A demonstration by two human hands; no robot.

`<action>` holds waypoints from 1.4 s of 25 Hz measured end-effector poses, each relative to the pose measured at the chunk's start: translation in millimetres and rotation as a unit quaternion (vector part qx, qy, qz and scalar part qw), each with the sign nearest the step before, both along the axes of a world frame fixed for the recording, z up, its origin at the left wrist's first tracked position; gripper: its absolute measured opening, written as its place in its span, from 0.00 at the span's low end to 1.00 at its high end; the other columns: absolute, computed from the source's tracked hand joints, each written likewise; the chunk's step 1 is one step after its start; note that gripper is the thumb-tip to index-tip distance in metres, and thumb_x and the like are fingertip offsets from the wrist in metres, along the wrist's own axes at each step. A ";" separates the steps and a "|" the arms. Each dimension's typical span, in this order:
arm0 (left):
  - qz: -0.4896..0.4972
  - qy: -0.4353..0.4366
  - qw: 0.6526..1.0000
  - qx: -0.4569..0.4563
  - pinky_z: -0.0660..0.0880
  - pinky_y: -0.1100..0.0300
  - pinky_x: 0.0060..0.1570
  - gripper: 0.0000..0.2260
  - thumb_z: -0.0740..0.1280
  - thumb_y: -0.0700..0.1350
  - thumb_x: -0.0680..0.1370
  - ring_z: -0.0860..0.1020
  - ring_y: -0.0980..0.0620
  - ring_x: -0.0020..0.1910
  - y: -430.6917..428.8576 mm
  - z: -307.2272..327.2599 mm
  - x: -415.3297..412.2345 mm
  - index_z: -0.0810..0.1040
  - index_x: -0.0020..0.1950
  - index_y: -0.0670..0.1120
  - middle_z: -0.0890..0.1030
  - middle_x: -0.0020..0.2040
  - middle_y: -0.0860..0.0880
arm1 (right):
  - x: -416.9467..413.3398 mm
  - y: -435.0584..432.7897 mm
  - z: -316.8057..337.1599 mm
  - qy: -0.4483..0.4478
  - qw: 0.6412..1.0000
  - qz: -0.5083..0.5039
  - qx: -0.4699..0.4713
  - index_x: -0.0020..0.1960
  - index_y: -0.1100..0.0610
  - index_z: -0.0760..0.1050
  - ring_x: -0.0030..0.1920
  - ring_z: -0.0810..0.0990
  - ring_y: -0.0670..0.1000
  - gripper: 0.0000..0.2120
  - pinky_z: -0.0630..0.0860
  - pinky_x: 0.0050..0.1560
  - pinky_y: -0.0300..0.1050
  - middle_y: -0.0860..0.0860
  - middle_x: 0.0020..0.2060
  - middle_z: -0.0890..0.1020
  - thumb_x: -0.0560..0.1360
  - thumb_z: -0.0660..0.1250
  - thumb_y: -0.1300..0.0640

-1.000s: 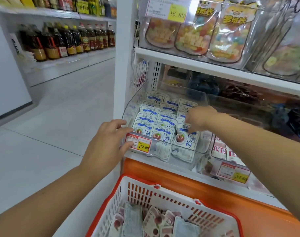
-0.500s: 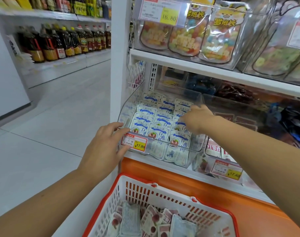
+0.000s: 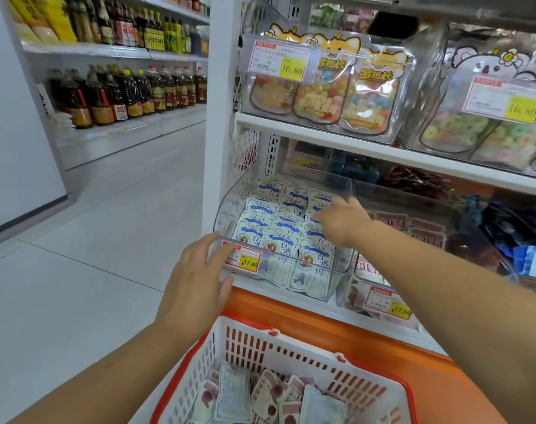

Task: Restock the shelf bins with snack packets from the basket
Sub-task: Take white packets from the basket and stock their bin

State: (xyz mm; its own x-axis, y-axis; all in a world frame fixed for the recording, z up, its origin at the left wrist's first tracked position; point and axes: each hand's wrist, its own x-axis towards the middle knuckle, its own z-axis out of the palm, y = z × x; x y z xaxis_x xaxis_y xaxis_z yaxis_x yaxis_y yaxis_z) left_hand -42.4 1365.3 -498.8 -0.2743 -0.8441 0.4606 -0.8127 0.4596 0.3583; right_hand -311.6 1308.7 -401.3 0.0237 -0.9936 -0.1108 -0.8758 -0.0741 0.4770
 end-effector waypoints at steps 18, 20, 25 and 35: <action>-0.122 -0.037 0.865 0.485 0.73 0.58 0.60 0.23 0.63 0.49 0.80 0.75 0.53 0.58 115.6 -198.5 -64.7 0.65 0.75 0.48 0.66 0.69 0.49 | -20.6 232.6 -318.4 -0.578 0.689 -0.430 0.079 0.71 0.48 0.63 0.65 0.75 0.55 0.31 0.70 0.64 0.44 0.51 0.63 0.75 0.73 0.70 0.41; -0.124 -0.022 0.861 0.492 0.73 0.58 0.60 0.23 0.63 0.49 0.80 0.74 0.53 0.57 116.5 -203.7 -68.7 0.65 0.74 0.49 0.67 0.69 0.49 | -18.6 219.4 -320.7 -0.615 0.636 -0.463 0.042 0.72 0.51 0.61 0.66 0.72 0.56 0.31 0.67 0.61 0.40 0.50 0.63 0.72 0.74 0.71 0.46; -0.045 0.091 0.819 0.565 0.73 0.59 0.58 0.21 0.65 0.52 0.79 0.76 0.54 0.57 108.7 -193.4 -83.2 0.69 0.71 0.51 0.73 0.65 0.51 | -17.1 206.0 -333.9 -0.596 0.613 -0.519 -0.004 0.61 0.52 0.67 0.58 0.78 0.56 0.37 0.74 0.61 0.50 0.49 0.56 0.78 0.58 0.82 0.45; 0.080 0.460 0.511 0.722 0.81 0.48 0.51 0.24 0.59 0.66 0.77 0.83 0.42 0.51 98.2 -166.6 -107.1 0.76 0.55 0.46 0.84 0.53 0.40 | -2.6 209.0 -277.4 -0.764 0.559 -0.299 -0.118 0.36 0.57 0.72 0.46 0.82 0.54 0.15 0.80 0.47 0.52 0.50 0.41 0.83 0.67 0.74 0.72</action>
State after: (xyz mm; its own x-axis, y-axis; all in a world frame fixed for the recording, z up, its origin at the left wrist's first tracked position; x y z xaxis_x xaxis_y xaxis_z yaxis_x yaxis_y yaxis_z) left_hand -149.5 1463.4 -665.4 -0.3757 -0.4642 -0.8021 0.0180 -0.8690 0.4945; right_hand -314.3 1517.7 -678.6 -0.4325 -0.8570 -0.2801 -0.1088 0.3580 -0.9274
